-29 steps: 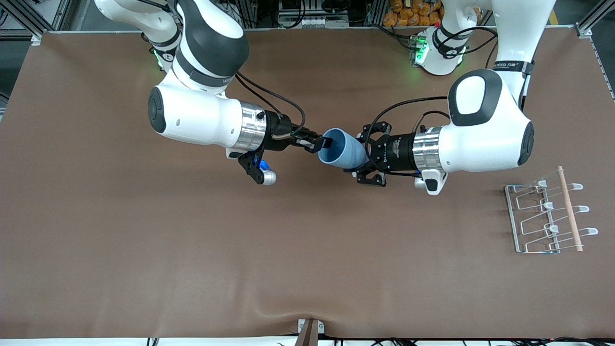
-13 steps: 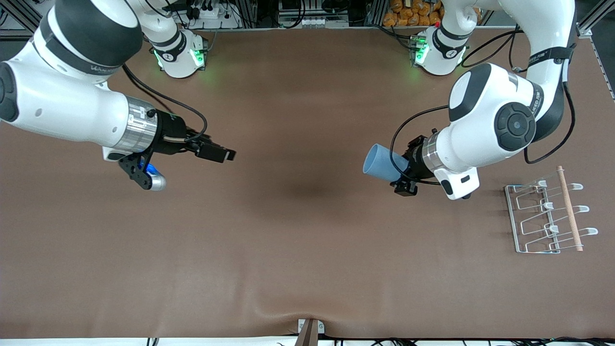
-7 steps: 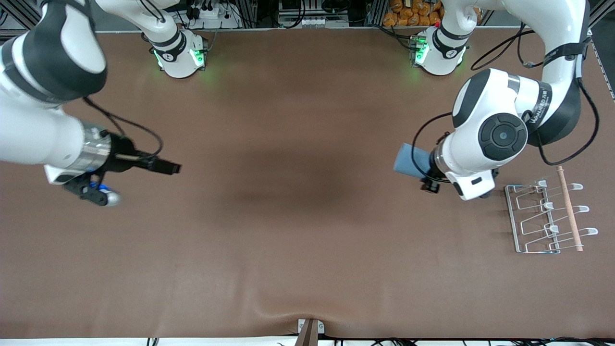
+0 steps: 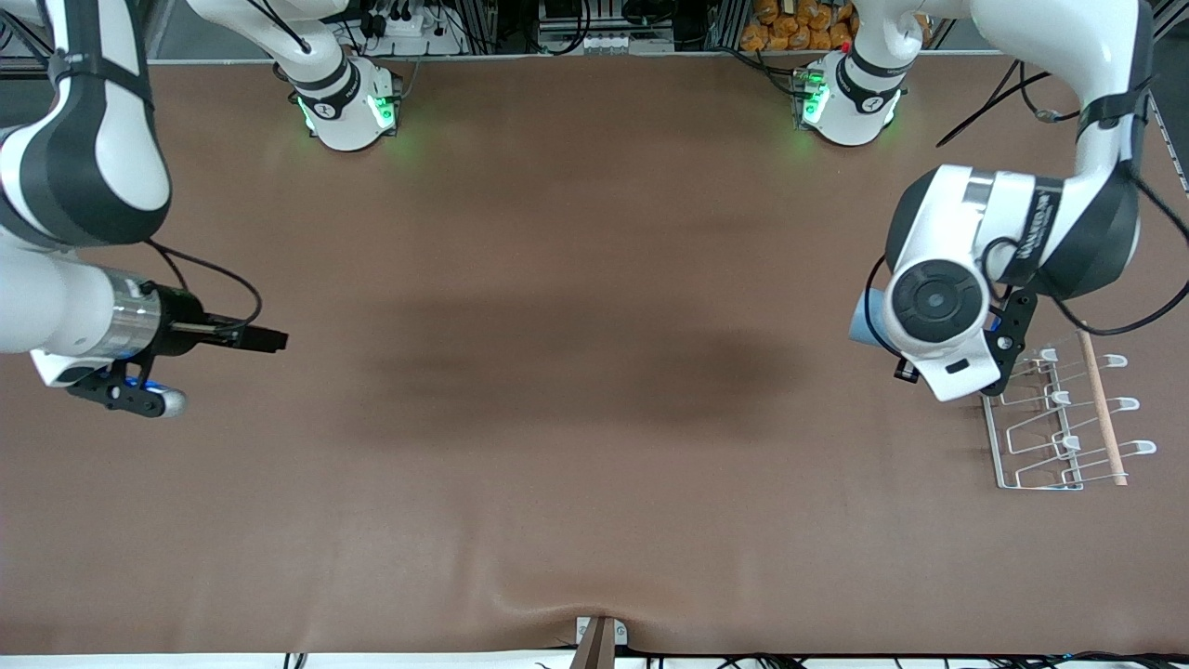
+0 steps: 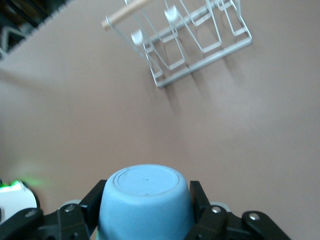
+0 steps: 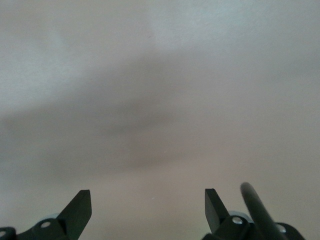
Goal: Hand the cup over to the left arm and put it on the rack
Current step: 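Carry the cup with the left gripper over the wire rack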
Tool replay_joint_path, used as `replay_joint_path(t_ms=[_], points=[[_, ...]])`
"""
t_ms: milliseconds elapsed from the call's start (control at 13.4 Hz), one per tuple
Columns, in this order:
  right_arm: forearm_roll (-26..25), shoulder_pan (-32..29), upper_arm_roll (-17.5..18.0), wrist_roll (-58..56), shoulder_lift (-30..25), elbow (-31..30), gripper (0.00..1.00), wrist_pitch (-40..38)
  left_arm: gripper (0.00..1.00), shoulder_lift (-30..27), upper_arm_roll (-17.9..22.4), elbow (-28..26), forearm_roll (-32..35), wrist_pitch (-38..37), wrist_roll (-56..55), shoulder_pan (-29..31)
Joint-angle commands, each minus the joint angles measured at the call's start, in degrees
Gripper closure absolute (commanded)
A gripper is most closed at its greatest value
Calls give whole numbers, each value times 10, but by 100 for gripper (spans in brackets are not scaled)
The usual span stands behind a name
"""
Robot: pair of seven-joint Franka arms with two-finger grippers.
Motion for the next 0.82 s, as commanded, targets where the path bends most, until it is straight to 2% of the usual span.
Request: replay_joint_path(t_ms=[0,298,447,744], points=[[-19,-27,9,-45,6,-23,0,30,87,-4,-2,-6,52,-14,22,19],[-56,-39,10,-108,-7,-39,0,43,85,17,-2,-24,200,-13,12,28],[-92,-35,10,-126,-32,-57,0,44,85,21,-2,-33,239,-13,10,34],[-107,-34,11,-143,-98,-96,0,40,84,8,-1,-76,320,-11,-19,45]])
